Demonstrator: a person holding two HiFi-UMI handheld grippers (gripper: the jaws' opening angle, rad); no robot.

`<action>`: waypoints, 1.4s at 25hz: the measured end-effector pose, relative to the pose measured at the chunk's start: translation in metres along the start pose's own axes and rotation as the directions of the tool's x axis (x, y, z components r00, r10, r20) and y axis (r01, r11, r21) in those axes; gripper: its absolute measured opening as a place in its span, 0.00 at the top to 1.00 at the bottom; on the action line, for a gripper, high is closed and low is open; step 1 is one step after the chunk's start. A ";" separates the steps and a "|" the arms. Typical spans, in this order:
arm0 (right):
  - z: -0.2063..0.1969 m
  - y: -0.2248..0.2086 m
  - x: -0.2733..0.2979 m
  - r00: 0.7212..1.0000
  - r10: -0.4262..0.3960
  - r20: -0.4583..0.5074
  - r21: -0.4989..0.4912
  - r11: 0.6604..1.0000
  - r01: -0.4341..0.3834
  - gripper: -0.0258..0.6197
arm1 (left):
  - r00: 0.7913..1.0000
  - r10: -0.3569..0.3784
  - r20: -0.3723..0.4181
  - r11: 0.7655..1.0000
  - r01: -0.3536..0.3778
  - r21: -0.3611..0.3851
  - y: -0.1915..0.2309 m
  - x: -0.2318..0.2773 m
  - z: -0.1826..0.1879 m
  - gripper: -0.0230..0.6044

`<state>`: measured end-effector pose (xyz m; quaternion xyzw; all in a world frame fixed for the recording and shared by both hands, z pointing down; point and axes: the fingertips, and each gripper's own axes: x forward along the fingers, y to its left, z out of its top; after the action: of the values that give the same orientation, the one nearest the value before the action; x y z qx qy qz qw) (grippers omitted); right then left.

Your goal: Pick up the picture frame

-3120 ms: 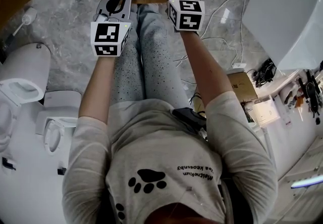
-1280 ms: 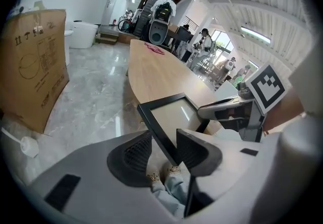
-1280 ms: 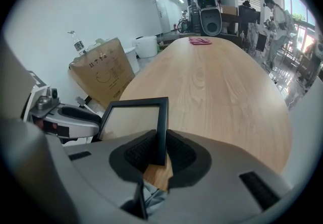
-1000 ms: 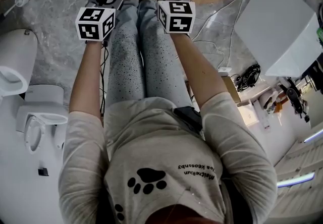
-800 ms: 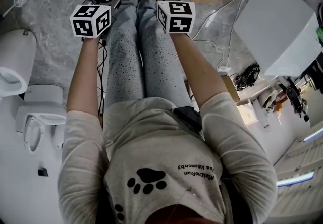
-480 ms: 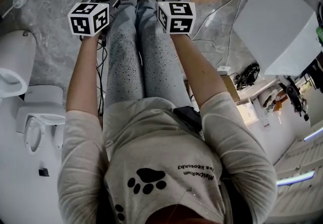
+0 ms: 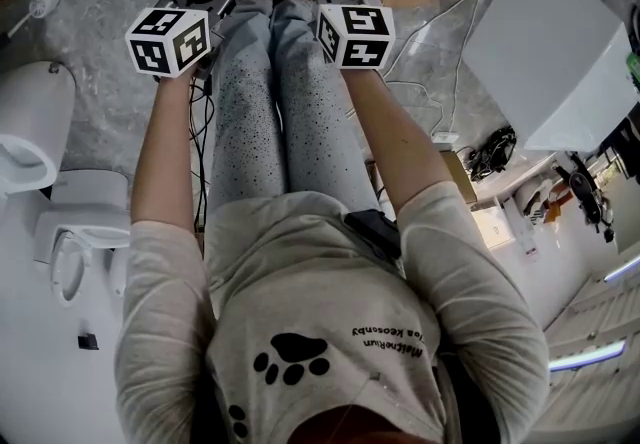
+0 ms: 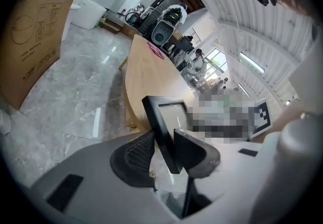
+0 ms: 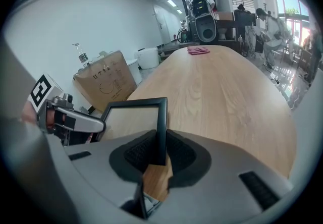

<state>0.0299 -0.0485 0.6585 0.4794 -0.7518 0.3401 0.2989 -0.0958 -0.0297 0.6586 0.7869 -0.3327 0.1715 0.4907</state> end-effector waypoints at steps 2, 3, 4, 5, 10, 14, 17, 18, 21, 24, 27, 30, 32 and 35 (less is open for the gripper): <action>0.002 -0.002 0.000 1.000 -0.003 0.009 0.006 1.000 0.003 0.85 | 1.000 -0.014 0.009 1.000 0.014 -0.023 -0.001 0.000 0.003 0.77; 0.002 -0.003 0.000 1.000 -0.005 0.011 0.010 1.000 0.005 0.85 | 1.000 -0.022 0.013 0.999 0.023 -0.035 -0.002 0.000 0.005 0.78; 0.002 -0.005 0.000 1.000 -0.006 0.012 0.013 1.000 0.005 0.85 | 0.999 -0.030 0.013 0.998 0.030 -0.046 -0.004 0.001 0.006 0.79; 0.001 -0.006 0.000 1.000 -0.006 0.012 0.014 1.000 0.006 0.85 | 0.999 -0.035 0.009 0.998 0.036 -0.055 -0.005 0.002 0.006 0.79; -0.004 -0.011 0.000 1.000 -0.011 0.009 0.023 1.000 0.011 0.85 | 0.999 -0.053 -0.012 0.995 0.052 -0.083 -0.009 0.004 0.005 0.82; -0.006 -0.012 0.000 1.000 -0.020 0.006 0.028 0.999 0.020 0.85 | 0.999 -0.047 -0.024 0.995 0.045 -0.087 -0.009 0.005 0.005 0.83; -0.006 -0.012 0.000 1.000 -0.024 0.007 0.026 0.999 0.023 0.85 | 0.999 -0.040 -0.020 0.994 0.038 -0.105 -0.009 0.005 0.005 0.83; -0.006 -0.012 0.000 1.000 -0.025 0.006 0.024 0.999 0.025 0.85 | 0.999 -0.039 -0.017 0.993 0.037 -0.114 -0.009 0.005 0.005 0.83; -0.006 -0.011 0.001 1.000 -0.031 -0.002 0.019 0.999 0.031 0.85 | 0.999 -0.034 -0.003 0.990 0.033 -0.140 -0.009 0.003 0.005 0.84; -0.006 -0.012 0.001 0.999 -0.040 -0.015 0.021 0.999 0.041 0.83 | 0.999 -0.030 0.014 0.987 0.032 -0.159 -0.011 0.001 0.005 0.84; -0.005 -0.014 0.000 0.999 -0.042 -0.025 0.024 0.999 0.042 0.79 | 0.999 -0.024 0.031 0.987 0.028 -0.157 -0.013 -0.002 0.007 0.84; -0.004 -0.013 -0.001 0.999 -0.030 -0.028 0.026 0.999 0.031 0.78 | 0.999 -0.016 0.041 0.991 0.022 -0.131 -0.015 -0.005 0.008 0.84; -0.001 -0.012 -0.002 1.000 -0.022 -0.019 0.026 0.999 0.022 0.77 | 0.999 -0.012 0.044 0.994 0.016 -0.106 -0.018 -0.006 0.010 0.84; 0.004 -0.009 -0.004 1.000 -0.010 -0.006 0.023 1.000 0.010 0.76 | 0.999 -0.003 0.048 0.996 0.007 -0.084 -0.022 -0.008 0.011 0.84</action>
<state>0.0389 -0.0526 0.6547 0.4856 -0.7446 0.3484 0.2972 -0.0866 -0.0303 0.6340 0.7704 -0.3491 0.1371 0.5156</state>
